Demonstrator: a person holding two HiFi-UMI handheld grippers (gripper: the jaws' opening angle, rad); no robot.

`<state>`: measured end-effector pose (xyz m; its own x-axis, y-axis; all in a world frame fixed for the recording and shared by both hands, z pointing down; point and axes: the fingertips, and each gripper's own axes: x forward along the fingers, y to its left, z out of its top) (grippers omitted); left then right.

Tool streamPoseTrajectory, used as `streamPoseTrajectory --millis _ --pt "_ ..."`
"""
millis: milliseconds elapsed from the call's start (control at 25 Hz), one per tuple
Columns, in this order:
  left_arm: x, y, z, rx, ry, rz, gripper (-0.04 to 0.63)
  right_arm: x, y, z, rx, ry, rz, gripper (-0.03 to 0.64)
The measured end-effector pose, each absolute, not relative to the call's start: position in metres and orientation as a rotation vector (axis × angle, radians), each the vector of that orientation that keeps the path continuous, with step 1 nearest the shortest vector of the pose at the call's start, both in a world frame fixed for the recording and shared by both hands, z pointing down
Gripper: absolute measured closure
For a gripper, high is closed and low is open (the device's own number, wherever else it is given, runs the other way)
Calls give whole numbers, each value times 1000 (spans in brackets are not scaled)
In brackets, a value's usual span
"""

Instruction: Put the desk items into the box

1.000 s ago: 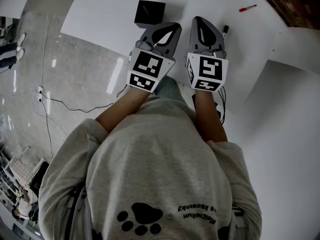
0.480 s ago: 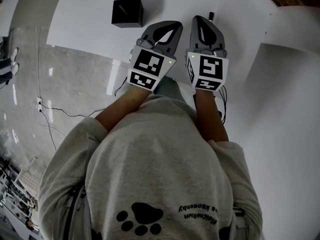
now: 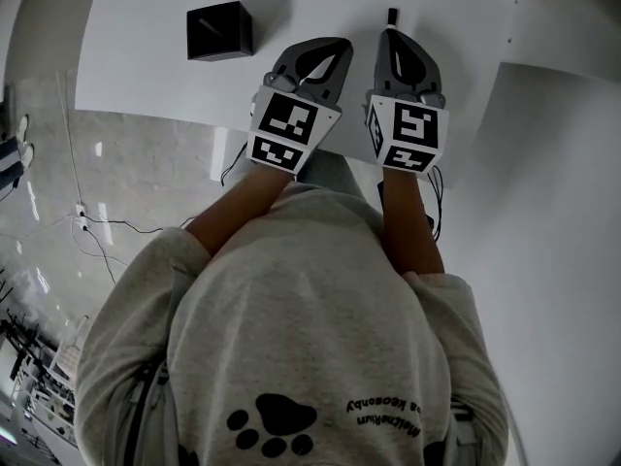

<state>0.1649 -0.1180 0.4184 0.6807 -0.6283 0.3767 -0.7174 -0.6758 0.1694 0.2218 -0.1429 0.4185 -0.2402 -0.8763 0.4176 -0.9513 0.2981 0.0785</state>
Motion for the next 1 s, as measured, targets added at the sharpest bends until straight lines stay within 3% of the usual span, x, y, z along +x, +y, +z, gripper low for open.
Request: streamPoseTrajectory --millis 1000 --pt "215 -141 478 2541 -893 497 591 275 -162 529 1391 -1906 748 596"
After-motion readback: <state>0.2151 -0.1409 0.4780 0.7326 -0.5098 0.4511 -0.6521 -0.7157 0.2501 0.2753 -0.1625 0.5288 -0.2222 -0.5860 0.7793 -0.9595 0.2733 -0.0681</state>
